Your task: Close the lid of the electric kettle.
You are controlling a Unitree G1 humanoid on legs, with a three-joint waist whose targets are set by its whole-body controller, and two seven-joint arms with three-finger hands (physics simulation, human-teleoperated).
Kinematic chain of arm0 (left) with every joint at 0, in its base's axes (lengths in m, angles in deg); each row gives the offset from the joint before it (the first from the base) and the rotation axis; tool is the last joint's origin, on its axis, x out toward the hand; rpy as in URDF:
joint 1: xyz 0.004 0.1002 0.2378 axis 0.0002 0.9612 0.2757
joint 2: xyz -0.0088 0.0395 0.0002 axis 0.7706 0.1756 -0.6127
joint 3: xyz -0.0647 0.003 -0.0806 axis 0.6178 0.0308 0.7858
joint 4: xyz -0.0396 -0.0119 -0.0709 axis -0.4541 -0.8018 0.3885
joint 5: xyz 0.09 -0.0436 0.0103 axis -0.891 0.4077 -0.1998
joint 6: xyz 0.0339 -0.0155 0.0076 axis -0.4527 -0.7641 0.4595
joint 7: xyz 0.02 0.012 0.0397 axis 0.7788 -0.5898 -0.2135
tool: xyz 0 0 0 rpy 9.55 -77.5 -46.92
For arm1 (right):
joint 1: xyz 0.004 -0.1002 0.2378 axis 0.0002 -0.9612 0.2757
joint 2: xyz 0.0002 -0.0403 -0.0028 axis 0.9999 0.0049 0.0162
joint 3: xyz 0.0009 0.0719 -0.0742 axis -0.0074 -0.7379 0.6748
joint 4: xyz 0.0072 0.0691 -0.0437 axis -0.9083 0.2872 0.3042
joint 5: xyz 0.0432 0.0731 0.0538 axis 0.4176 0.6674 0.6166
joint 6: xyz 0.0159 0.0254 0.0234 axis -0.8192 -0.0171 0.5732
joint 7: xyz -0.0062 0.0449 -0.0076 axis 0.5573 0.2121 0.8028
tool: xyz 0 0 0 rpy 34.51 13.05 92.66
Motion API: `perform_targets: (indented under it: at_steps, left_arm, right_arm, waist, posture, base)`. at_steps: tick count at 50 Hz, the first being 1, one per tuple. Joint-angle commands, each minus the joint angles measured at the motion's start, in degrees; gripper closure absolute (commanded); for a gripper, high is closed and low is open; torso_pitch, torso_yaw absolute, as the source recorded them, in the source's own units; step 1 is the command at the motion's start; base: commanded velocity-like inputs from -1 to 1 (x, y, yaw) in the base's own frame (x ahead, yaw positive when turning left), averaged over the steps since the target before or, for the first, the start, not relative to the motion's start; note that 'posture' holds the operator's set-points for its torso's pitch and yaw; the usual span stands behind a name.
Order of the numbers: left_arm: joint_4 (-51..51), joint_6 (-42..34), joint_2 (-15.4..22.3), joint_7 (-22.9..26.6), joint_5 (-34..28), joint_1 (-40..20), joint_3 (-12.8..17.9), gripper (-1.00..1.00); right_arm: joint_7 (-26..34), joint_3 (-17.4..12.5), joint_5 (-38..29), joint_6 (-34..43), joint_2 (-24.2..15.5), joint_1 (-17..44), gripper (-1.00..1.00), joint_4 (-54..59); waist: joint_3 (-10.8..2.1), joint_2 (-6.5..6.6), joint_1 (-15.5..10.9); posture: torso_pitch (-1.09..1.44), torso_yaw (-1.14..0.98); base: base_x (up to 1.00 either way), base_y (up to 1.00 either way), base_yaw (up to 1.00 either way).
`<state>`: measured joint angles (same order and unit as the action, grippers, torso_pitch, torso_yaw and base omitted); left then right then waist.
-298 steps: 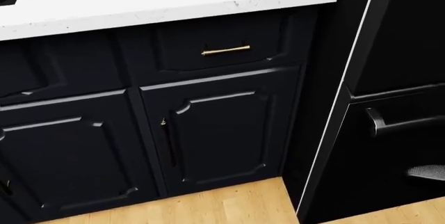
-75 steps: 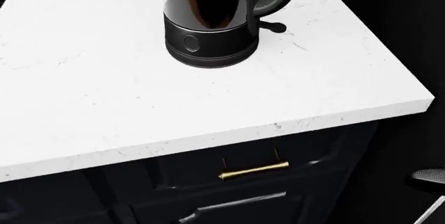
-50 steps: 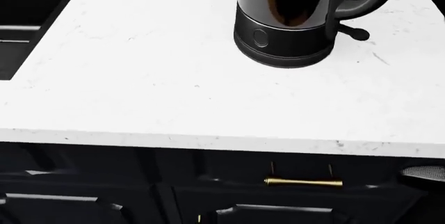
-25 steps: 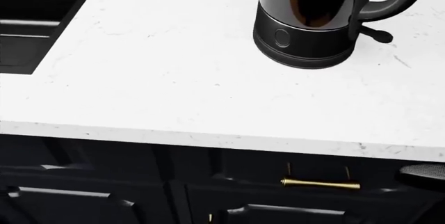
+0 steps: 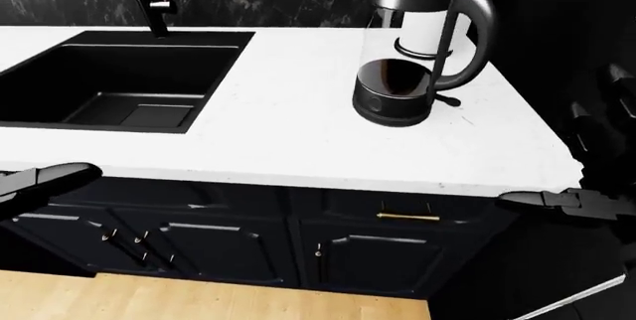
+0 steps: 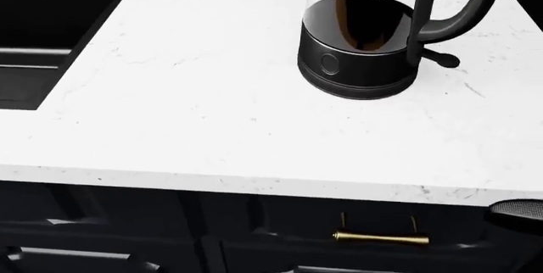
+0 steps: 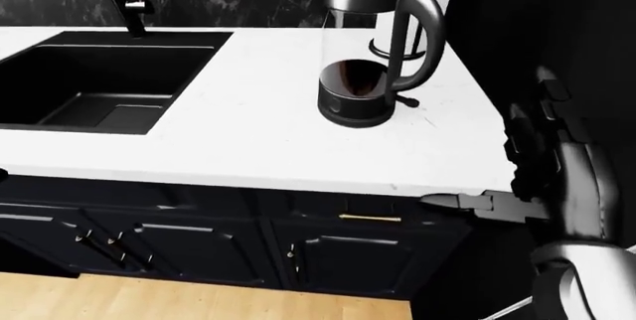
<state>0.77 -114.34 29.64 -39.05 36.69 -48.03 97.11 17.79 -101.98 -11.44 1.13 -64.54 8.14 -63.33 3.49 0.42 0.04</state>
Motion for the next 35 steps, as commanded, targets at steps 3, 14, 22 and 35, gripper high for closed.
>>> perform_targets:
  at_steps: [3,14,22,35]
  left_arm:
    - [0.74,1.46,0.97,0.25,-0.17,-0.78,0.18,-1.0]
    - [0.83,1.36,0.81,0.3,-0.33,-0.81,0.08,-1.0]
    - [0.46,1.84,0.54,0.83,-1.07,-0.71,-0.13,-1.0]
    - [0.71,1.47,0.8,0.48,-0.46,-0.75,0.25,-1.0]
  right_arm:
    - [-0.25,-0.13,0.11,-1.34,-0.69,0.88,-0.95,-1.02]
    - [-0.15,0.26,-0.19,-1.7,-0.56,0.42,-0.96,-1.13]
    - [-0.05,0.49,-0.99,-1.89,-0.83,0.42,-0.96,-1.07]
    - [0.26,0.33,-1.58,-2.18,-0.64,0.52,-0.97,-1.08]
  waist:
    - [-0.19,0.33,0.09]
    - [-0.55,4.03,-0.26]
    - [-1.0,-0.13,-1.25]
    - [0.1,1.37,0.24]
  posture:
    - [0.0,0.0]
    - [0.0,0.0]
    - [0.0,0.0]
    - [0.0,0.0]
  base:
    - [0.32,0.0,0.0]
    - [0.33,0.0,0.0]
    - [0.33,0.0,0.0]
    - [0.0,0.0,0.0]
